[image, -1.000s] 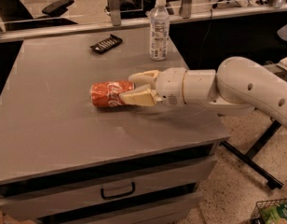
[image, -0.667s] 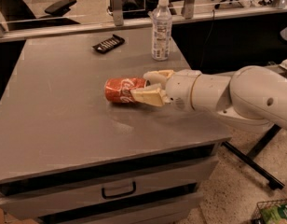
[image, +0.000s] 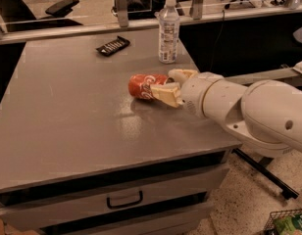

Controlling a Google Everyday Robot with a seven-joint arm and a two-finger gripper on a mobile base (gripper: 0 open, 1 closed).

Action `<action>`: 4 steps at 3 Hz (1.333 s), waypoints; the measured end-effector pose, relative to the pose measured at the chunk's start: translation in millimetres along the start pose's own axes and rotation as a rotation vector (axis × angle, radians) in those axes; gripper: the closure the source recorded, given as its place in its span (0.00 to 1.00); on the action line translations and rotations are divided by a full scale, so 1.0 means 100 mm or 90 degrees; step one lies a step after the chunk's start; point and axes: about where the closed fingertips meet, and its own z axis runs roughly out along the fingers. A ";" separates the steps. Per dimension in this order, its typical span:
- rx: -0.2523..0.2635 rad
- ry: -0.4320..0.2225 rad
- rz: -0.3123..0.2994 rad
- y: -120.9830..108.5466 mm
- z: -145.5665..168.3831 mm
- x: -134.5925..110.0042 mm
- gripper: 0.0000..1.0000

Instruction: Move coke can near blue plastic bottle

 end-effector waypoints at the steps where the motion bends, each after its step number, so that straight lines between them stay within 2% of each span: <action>1: 0.082 0.001 0.025 -0.18 0.05 0.04 1.00; 2: 0.126 -0.005 0.043 -0.26 0.15 0.08 1.00; 4: 0.153 -0.014 0.061 -0.30 0.45 0.17 1.00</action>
Offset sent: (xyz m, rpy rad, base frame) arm 0.0406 -0.0187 -0.0203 0.0676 -0.0460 -0.2875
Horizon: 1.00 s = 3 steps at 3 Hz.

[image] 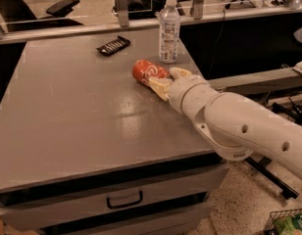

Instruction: Move coke can near blue plastic bottle

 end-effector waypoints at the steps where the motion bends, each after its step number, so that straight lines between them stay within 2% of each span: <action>1: -0.002 -0.005 -0.003 -0.03 0.18 -0.01 1.00; 2: -0.004 -0.005 -0.001 -0.07 0.33 -0.04 0.84; 3: 0.000 -0.003 0.000 -0.10 0.44 -0.05 0.61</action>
Offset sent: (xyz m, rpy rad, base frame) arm 0.0575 0.0061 -0.0044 0.0094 0.0049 0.0042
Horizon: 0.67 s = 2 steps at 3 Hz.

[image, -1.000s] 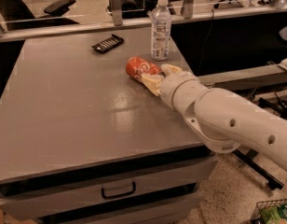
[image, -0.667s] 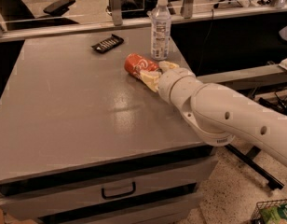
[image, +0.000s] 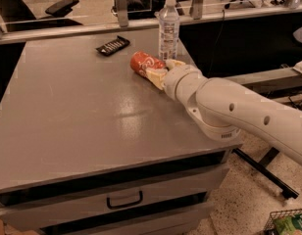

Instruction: Move coke can near blue plastic bottle

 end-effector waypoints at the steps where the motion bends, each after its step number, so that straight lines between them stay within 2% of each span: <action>1: 0.011 0.005 0.000 -0.01 0.08 0.00 0.38; 2: 0.020 0.007 -0.006 -0.02 0.13 -0.02 0.15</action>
Offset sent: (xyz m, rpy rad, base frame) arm 0.0203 0.0035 -0.0009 -0.0292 -0.0040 -0.0481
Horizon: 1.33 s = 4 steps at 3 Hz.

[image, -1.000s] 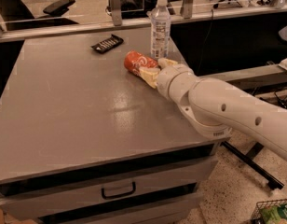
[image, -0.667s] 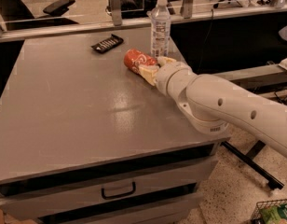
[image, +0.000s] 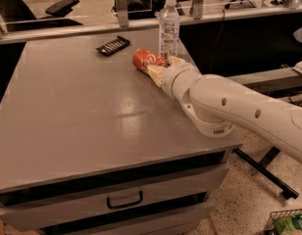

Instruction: Move coke can near blue plastic bottle

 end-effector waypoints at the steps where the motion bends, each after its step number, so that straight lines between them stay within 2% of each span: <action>1: 0.004 0.001 -0.006 0.00 0.01 -0.02 0.00; 2: 0.005 0.001 -0.008 0.00 0.01 -0.03 0.00; 3: 0.000 -0.005 0.000 0.01 -0.15 -0.03 0.00; 4: -0.008 0.000 0.008 0.01 -0.57 0.01 0.00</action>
Offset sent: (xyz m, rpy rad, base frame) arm -0.0081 -0.0040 0.0041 -0.0182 -0.0050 0.0035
